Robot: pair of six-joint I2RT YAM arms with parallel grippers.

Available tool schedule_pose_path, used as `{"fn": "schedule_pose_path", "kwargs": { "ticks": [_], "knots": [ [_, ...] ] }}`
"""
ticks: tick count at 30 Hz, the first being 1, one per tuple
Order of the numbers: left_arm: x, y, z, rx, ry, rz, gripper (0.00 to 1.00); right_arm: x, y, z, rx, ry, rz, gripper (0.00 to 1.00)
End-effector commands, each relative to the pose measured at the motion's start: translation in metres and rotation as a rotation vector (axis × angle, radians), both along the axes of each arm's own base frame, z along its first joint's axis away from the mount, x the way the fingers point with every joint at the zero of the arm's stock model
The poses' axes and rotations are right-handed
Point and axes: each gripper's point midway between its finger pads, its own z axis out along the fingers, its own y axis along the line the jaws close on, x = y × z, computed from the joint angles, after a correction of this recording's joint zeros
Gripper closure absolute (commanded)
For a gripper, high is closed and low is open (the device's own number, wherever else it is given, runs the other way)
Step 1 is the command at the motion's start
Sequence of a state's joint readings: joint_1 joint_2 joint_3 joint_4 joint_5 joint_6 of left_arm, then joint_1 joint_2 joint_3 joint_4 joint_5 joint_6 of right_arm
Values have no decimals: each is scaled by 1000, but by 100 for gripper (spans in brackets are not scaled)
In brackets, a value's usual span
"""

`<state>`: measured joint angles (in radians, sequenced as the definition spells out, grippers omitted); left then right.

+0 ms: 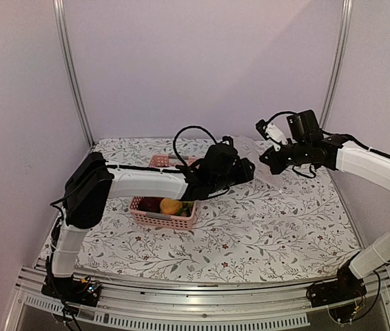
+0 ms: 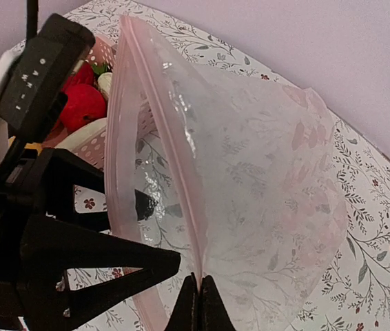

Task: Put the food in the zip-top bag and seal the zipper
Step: Open the zipper food storage bag.

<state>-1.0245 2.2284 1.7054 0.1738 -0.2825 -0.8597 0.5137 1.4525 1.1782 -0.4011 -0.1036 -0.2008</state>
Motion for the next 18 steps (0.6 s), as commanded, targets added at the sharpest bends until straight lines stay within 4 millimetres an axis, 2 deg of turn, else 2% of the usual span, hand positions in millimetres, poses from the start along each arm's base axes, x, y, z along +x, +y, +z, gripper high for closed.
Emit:
{"fn": "schedule_pose_path", "kwargs": {
  "ticks": [1, 4, 7, 12, 15, 18],
  "knots": [
    [11, -2, -18, -12, 67, 22, 55, -7, -3, 9, -9, -27, -6, 100],
    [8, -6, -8, -31, 34, 3, 76, 3, -18, 6, -85, -79, -82, 100],
    [1, -8, 6, -64, -23, -25, 93, 3, -19, -3, -107, -77, -78, 95],
    [-9, -12, 24, -92, -79, -60, 99, 8, -14, -13, -130, -59, -79, 77],
    [-13, -13, 27, -100, -86, -67, 100, 16, -19, -11, -147, -75, -117, 67],
    [-13, -13, 25, -106, -86, -66, 100, 12, -12, -13, -126, -55, -82, 59]
  ]
}}
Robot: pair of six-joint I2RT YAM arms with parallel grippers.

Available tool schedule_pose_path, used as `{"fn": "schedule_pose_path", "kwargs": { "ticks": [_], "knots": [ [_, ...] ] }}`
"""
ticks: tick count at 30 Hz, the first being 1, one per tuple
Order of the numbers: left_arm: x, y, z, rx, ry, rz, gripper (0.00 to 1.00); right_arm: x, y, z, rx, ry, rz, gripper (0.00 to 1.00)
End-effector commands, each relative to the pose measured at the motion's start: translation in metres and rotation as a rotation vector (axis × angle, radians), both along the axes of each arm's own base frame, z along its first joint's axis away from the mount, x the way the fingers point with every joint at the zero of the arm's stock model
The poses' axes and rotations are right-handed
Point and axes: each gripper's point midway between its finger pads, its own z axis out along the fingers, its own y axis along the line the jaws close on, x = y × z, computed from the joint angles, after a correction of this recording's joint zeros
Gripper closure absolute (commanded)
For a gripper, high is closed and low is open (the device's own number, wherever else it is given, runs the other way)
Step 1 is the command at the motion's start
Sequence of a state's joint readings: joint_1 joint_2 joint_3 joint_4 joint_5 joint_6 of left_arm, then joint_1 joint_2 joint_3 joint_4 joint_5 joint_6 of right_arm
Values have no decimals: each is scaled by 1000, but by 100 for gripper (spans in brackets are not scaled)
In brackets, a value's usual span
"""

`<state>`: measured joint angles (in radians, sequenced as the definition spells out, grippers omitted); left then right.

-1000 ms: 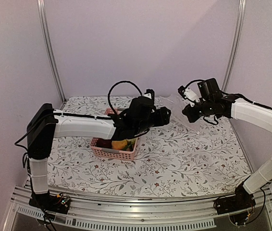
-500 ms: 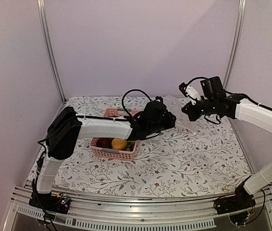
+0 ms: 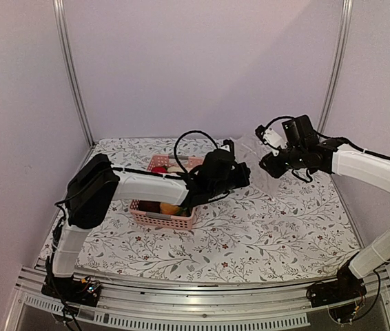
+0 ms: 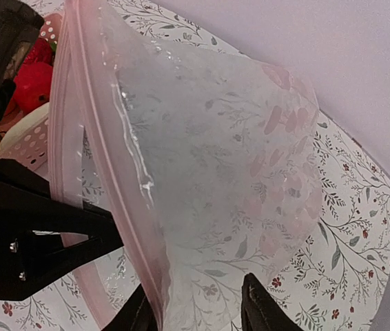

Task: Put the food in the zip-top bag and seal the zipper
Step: Open the zipper food storage bag.

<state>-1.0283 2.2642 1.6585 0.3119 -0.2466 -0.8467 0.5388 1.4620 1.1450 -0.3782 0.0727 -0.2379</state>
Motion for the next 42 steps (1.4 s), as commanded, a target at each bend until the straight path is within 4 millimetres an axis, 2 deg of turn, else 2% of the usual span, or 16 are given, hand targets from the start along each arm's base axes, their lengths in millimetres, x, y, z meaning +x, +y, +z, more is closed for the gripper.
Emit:
{"fn": "schedule_pose_path", "kwargs": {
  "ticks": [1, 8, 10, 13, 14, 18, 21, 25, 29, 30, 33, 35, 37, 39, 42],
  "knots": [
    [-9, -3, 39, -64, -58, -24, 100, 2, 6, 2, 8, 1, 9, 58],
    [-12, -2, 47, -73, -74, -32, 100, 1, 12, -16, 14, 49, 25, 58],
    [-14, -2, 47, -74, -74, -38, 100, 7, 9, -14, 13, 31, -6, 63],
    [-16, -1, 47, -64, -71, -38, 100, 20, -1, -2, -14, -40, -58, 78],
    [-14, 2, 45, -52, -62, -25, 100, 25, -5, 9, -18, -72, -77, 81],
    [-10, 14, 25, 7, -12, 34, 100, 41, -31, 44, -52, -198, -184, 91],
    [-10, 22, 17, 17, 10, 62, 100, 49, -53, 62, -105, -281, -261, 95],
    [-7, 29, 9, 41, 31, 98, 99, 52, -67, 70, -137, -320, -310, 96],
    [-7, 27, 11, 42, 19, 74, 97, 44, -59, 62, -97, -289, -257, 96],
    [-6, 26, 16, 43, 6, 69, 91, 42, -54, 56, -88, -269, -230, 96],
    [-10, 16, 40, 30, -99, -21, 57, 37, -46, 43, -71, -224, -183, 98],
    [-17, 11, 60, 42, -190, -87, 43, 37, -47, 41, -68, -218, -188, 99],
    [-27, 10, 80, 57, -275, -150, 34, 41, -51, 43, -66, -221, -199, 99],
    [-37, 21, 90, 93, -321, -176, 27, 45, -56, 46, -59, -224, -212, 100],
    [-55, 48, 91, 156, -358, -213, 22, 53, -72, 52, -44, -230, -246, 100]
  ]
}}
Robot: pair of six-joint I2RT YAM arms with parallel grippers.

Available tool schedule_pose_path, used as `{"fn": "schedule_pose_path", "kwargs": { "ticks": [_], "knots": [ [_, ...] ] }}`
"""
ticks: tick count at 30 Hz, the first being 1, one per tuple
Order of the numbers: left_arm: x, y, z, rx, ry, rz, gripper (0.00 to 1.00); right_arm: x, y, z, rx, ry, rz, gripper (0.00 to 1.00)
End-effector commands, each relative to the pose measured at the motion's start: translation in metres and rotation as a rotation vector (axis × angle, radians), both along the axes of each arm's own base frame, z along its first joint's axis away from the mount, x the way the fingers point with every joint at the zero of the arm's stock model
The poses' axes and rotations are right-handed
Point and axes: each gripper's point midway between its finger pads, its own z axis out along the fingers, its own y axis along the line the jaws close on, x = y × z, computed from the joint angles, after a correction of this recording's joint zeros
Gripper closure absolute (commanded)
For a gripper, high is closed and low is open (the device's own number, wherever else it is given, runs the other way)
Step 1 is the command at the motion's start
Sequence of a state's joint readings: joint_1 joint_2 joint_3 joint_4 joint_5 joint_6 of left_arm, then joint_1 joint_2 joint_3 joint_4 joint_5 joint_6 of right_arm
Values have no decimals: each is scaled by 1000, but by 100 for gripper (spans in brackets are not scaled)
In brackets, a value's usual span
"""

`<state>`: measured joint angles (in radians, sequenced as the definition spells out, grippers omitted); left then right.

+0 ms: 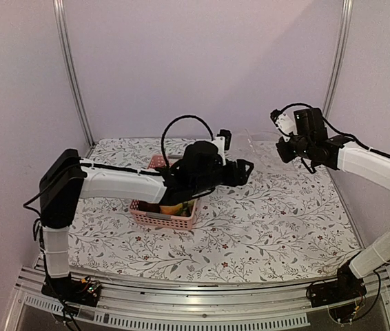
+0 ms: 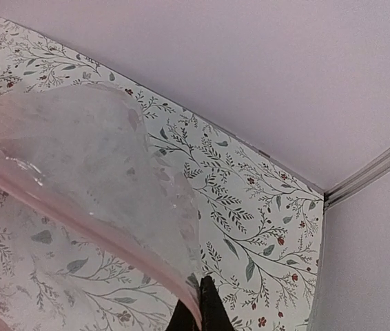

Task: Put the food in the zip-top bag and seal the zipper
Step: Open the zipper food storage bag, then pick up the fake fruit from the bin.

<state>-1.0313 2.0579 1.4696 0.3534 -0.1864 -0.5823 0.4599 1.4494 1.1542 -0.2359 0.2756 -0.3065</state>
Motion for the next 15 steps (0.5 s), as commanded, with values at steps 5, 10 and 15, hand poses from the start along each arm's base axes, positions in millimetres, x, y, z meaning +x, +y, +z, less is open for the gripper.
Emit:
{"fn": "schedule_pose_path", "kwargs": {
  "ticks": [5, 10, 15],
  "knots": [
    [-51, 69, 40, 174, -170, -121, 20, 21, -50, 30, 60, -56, -99, 100],
    [-31, 140, 5, 402, -61, 71, 20, 22, -88, 70, 46, -150, -182, 100],
    [-12, 210, -17, 463, 76, 216, 21, 11, -83, 74, 70, -154, -145, 100]
  ]
}}
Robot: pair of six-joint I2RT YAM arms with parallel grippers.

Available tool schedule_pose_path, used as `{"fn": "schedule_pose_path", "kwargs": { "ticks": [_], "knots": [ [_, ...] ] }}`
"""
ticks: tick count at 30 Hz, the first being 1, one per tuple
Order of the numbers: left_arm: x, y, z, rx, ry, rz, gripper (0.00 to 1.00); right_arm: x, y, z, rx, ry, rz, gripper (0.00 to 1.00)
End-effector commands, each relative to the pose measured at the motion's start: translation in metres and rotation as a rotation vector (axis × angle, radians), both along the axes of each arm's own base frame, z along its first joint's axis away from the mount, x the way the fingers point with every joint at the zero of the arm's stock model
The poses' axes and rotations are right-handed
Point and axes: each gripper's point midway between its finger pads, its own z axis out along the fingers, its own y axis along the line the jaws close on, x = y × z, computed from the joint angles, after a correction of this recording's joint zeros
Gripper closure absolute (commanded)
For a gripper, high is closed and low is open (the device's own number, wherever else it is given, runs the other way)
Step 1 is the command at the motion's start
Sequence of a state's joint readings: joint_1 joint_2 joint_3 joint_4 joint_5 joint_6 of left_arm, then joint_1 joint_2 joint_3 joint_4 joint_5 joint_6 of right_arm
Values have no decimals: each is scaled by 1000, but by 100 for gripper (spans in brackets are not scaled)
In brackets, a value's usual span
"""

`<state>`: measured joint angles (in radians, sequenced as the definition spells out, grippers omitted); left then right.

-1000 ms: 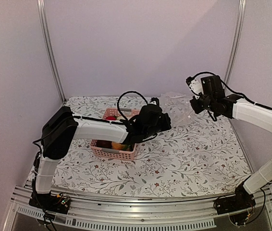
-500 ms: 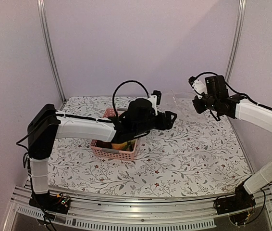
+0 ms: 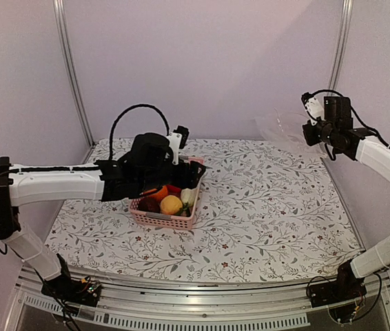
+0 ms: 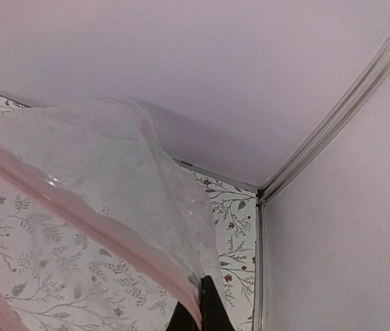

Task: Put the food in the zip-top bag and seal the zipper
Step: Pick up the fake fruit from the bin.

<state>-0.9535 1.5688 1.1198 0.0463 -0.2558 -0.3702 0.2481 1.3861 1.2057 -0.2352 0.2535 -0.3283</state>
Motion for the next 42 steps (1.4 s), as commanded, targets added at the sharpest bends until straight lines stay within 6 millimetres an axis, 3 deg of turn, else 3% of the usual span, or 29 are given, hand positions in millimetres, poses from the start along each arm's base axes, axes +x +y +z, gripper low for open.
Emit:
{"fn": "schedule_pose_path", "kwargs": {
  "ticks": [1, 4, 9, 10, 11, 14, 17, 21, 24, 30, 33, 36, 39, 42],
  "knots": [
    [18, 82, -49, 160, 148, 184, 21, -11, 10, 17, 54, -36, 54, 100],
    [17, 96, -58, 196, 206, 155, 21, -12, 28, -12, 116, 31, 135, 100],
    [6, 103, -74, 296, 259, 94, 20, -22, 67, -69, 227, 172, 318, 100],
    [5, 104, -76, 307, 265, 93, 16, -23, 72, -76, 248, 190, 340, 100],
    [5, 106, -78, 315, 269, 100, 2, -24, 75, -83, 254, 207, 352, 100],
    [4, 105, -78, 323, 268, 93, 0, -27, 78, -97, 264, 241, 366, 100],
    [7, 113, -79, 341, 274, 144, 0, -33, 82, -104, 275, 258, 391, 100],
    [-1, 115, -101, 421, 374, 137, 0, -38, 86, -103, 282, 258, 427, 100],
    [3, 120, -91, 490, 242, 175, 0, -43, 95, -102, 299, 265, 475, 100],
    [16, 125, -27, 373, 48, 252, 0, -48, 110, -115, 267, 296, 512, 100],
    [26, 150, -6, 370, -29, 405, 0, -49, 113, -119, 251, 302, 519, 100],
    [31, 150, -17, 424, -5, 371, 0, -49, 114, -119, 246, 302, 521, 100],
    [26, 125, -34, 406, 61, 232, 1, -48, 112, -120, 238, 300, 511, 100],
    [17, 103, -52, 365, 161, 120, 12, -46, 109, -122, 231, 297, 494, 100]
  ]
}}
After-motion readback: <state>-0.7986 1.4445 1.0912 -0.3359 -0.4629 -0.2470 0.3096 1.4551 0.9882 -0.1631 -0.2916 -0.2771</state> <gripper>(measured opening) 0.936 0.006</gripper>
